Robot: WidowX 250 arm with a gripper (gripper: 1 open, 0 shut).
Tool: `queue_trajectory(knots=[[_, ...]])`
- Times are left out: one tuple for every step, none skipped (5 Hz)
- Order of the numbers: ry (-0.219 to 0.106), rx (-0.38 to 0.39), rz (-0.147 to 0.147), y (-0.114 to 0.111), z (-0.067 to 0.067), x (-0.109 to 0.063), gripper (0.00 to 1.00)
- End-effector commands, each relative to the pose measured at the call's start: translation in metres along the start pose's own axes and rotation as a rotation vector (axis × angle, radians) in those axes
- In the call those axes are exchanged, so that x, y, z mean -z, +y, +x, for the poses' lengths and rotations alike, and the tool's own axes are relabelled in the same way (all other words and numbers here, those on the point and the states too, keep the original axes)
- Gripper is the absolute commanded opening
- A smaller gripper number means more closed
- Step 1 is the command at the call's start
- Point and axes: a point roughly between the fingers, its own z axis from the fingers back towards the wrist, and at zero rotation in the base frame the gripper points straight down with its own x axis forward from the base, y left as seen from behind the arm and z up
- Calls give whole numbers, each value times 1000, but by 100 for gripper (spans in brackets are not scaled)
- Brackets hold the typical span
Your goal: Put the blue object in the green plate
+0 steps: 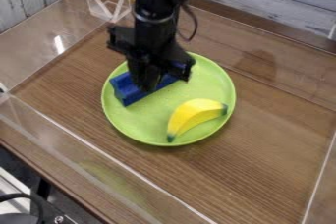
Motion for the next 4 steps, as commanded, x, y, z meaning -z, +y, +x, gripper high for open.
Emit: queue_trajectory(knots=[[-63,-5,3,1,9,-24,0],[-74,-1,4,-2,7,-25,0],[-75,3,9,-3,7,-23,0],[-75,6,15,-3,7,-20,0]])
